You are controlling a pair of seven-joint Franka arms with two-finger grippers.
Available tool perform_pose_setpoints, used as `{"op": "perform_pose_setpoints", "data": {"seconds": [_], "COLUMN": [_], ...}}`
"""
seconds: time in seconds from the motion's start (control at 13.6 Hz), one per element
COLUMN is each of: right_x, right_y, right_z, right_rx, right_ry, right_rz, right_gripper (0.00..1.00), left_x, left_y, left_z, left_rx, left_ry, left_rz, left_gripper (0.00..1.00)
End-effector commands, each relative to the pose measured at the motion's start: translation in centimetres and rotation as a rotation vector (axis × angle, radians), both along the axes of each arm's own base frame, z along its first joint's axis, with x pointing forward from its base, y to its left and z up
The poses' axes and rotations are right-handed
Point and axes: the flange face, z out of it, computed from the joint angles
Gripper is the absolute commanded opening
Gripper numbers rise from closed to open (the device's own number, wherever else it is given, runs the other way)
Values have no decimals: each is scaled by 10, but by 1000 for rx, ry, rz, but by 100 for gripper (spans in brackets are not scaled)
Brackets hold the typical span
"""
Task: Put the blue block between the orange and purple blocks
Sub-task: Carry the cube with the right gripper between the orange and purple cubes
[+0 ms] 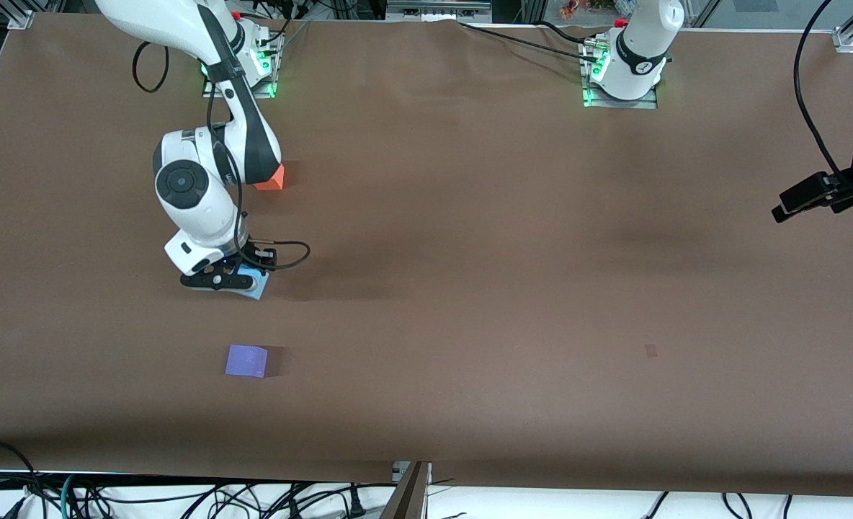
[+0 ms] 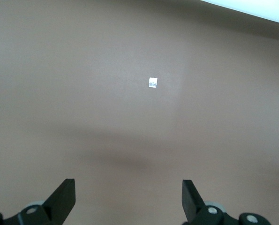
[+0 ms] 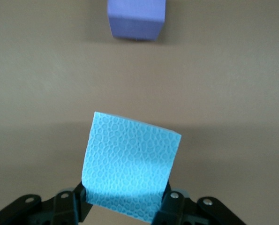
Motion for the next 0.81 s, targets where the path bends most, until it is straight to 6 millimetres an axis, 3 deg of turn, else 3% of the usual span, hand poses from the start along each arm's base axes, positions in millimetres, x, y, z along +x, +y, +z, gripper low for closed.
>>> {"op": "perform_pose_setpoints", "data": {"seconds": [0.0, 0.37, 0.74], "right_x": [-25, -37, -38], "right_y": [-16, -24, -29], "right_z": [-9, -26, -47], "right_rx": [30, 100, 94], "right_ry": [-12, 42, 60], "right_rz": [75, 241, 292], "right_gripper": [24, 24, 24], "left_x": [3, 4, 4], "left_y": [3, 1, 0], "left_z": [5, 5, 6], "left_rx": [-11, -13, -11], "left_ry": [-2, -2, -4], "left_rz": [-1, -2, -4], "left_gripper": [100, 100, 100]}}
